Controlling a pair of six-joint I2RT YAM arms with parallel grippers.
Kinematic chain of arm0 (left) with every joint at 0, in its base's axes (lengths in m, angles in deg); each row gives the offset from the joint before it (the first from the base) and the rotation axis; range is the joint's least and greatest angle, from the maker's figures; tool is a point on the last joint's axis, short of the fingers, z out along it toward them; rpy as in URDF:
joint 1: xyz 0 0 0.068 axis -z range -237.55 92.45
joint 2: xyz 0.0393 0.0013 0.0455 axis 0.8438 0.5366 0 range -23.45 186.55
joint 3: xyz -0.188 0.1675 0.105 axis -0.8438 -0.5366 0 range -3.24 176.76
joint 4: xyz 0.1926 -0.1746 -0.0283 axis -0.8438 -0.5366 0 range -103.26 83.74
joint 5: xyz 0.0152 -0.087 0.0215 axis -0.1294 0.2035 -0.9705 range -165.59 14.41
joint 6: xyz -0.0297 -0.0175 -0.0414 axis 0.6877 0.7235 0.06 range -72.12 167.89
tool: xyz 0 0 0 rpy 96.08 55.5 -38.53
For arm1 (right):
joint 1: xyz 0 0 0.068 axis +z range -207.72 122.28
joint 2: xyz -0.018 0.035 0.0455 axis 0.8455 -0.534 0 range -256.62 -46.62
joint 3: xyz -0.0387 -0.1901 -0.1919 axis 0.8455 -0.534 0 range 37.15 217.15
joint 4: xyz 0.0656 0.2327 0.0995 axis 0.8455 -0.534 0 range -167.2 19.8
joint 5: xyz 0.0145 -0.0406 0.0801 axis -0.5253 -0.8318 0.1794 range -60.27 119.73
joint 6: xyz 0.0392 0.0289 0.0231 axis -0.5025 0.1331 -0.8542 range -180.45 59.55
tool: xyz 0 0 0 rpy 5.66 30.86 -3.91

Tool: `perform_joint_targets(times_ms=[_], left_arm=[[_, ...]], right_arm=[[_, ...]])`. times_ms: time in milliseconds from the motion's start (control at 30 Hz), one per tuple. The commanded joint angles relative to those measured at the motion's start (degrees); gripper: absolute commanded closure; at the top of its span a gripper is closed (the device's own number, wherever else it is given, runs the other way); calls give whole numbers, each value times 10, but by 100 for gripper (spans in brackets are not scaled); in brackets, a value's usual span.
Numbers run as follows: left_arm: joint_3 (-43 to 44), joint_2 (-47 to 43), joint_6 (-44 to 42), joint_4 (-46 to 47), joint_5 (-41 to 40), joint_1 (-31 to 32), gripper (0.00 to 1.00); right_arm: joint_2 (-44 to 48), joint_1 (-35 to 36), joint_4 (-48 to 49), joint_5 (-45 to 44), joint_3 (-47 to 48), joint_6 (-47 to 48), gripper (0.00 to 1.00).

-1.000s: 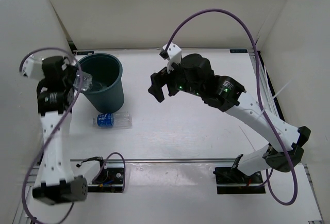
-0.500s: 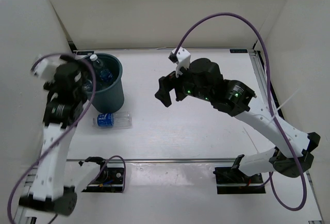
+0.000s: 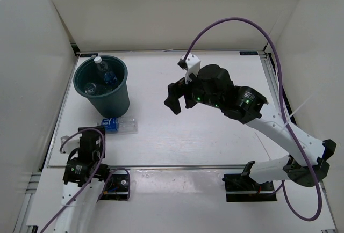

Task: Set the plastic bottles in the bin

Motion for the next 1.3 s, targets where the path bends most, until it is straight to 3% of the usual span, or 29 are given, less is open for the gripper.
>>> perform_joint_targets(times_ms=[0, 367, 600, 867, 1067, 1133, 1267], left_arm=[[-49, -16, 108, 90, 30, 10, 0], [-181, 88, 95, 324, 30, 10, 0], [-218, 145, 43, 421, 90, -49, 0], [-207, 274, -33, 542, 169, -121, 0], [-188, 345, -80, 566, 242, -171, 0], [-188, 358, -87, 566, 274, -186, 4], [-208, 337, -109, 566, 314, -215, 24]], right_arm=[[5, 0, 9, 16, -1, -2, 0], [23, 0, 9, 16, -18, 26, 0], [46, -6, 9, 4, -45, 36, 0], [47, -6, 9, 4, -57, 41, 0], [36, -17, 9, 4, -52, 41, 0], [31, -17, 9, 4, -52, 41, 0], [20, -23, 9, 4, -52, 41, 0]])
